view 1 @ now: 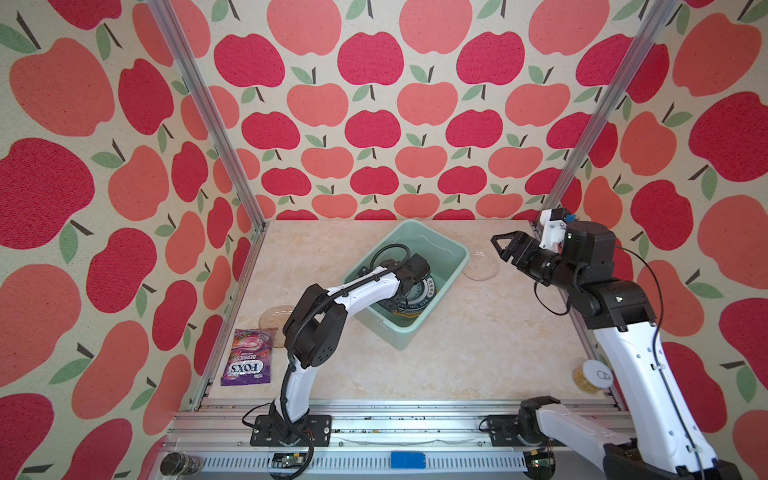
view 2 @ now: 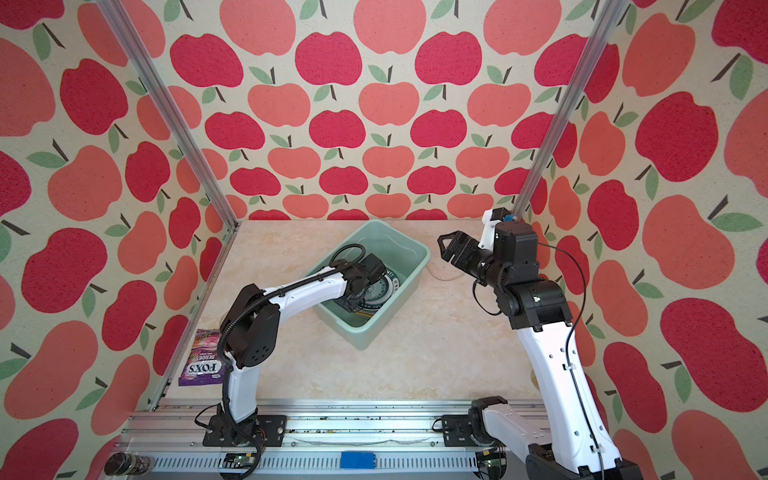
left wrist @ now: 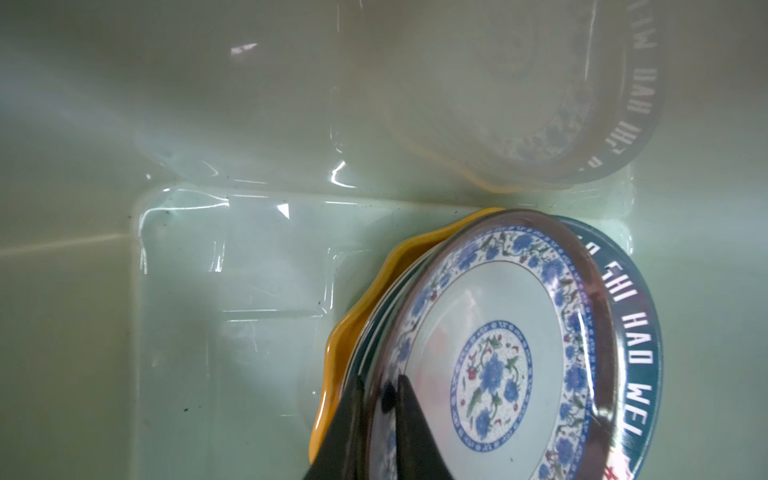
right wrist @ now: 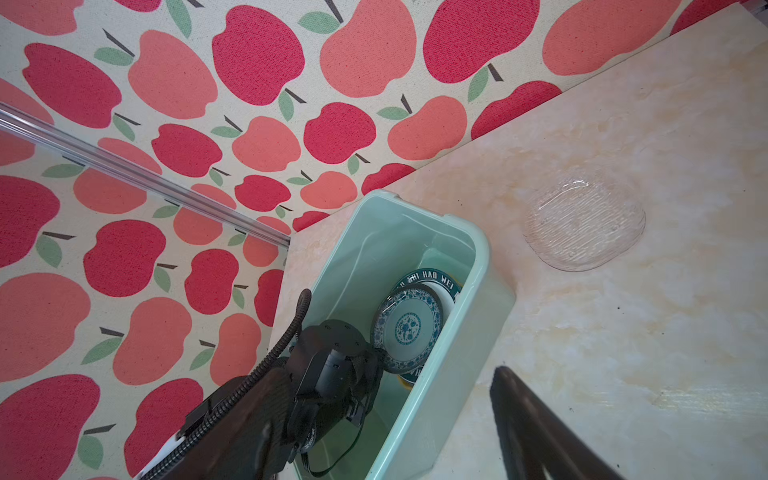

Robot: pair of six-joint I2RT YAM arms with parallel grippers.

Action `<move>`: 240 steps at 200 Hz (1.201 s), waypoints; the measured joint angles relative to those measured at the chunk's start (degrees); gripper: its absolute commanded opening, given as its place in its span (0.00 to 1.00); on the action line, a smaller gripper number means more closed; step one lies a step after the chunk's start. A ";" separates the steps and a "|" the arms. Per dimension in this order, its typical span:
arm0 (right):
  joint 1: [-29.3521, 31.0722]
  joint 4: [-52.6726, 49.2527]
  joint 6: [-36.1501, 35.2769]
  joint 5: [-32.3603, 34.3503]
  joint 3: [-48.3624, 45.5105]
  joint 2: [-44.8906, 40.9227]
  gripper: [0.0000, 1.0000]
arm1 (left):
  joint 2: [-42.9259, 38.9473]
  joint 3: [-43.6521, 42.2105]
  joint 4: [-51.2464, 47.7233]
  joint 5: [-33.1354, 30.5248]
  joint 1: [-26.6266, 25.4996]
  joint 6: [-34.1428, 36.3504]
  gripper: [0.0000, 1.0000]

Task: Place the plates into the plastic bin on the countertop
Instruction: 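Lay the floral plate down onto the stacked plates with the left gripper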

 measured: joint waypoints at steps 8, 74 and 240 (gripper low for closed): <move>0.00 0.00 -0.02 0.00 0.00 0.00 0.80 | 0.35 -0.24 -0.07 0.55 0.11 0.22 0.21; 0.00 0.00 0.00 -0.24 0.00 0.00 0.80 | 1.22 -0.57 0.15 1.95 0.33 1.49 0.35; 0.00 -0.11 0.02 -1.05 0.00 -1.25 0.80 | 1.53 3.96 -0.26 2.82 0.48 4.92 0.44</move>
